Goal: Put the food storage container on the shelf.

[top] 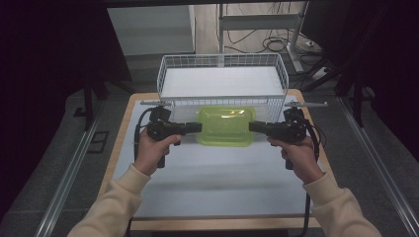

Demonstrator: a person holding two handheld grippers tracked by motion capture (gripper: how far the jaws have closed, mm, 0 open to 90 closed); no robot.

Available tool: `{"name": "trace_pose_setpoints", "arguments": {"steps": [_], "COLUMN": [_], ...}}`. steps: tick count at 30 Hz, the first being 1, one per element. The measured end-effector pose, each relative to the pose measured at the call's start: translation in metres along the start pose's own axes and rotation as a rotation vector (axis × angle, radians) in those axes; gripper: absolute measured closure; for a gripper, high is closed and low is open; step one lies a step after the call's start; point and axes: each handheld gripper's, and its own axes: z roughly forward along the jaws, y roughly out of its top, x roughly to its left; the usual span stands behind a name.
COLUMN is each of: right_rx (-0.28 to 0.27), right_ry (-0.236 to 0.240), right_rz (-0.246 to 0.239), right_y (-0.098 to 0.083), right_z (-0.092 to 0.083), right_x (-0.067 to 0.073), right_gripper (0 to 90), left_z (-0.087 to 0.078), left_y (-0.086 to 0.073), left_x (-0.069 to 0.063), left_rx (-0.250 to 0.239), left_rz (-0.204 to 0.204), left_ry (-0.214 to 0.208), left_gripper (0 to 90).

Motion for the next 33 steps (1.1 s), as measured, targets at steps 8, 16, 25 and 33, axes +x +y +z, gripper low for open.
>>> {"name": "trace_pose_setpoints", "arguments": {"steps": [8, 16, 25, 33], "right_rx": [-0.005, -0.015, -0.04, -0.031], "right_ry": [0.0, 0.004, 0.004, -0.011], "right_rz": [-0.006, -0.02, -0.047, -0.06], "right_y": [0.012, 0.026, 0.045, 0.059], "right_z": [0.003, 0.002, -0.003, -0.003], "right_x": [0.0, 0.001, 0.006, 0.007], "right_gripper": [80.5, 80.4, 80.5, 80.1], "left_z": [-0.004, -0.007, -0.011, -0.013], "left_y": [0.01, 0.025, 0.04, 0.056], "left_x": [0.002, 0.0, -0.005, -0.006], "left_rx": [-0.01, -0.023, -0.039, -0.058], "left_rz": [-0.001, 0.017, 0.028, 0.044], "left_ry": [0.005, 0.002, 0.002, 0.015], "left_gripper": [81.6, 81.6, 81.6, 81.6]}}
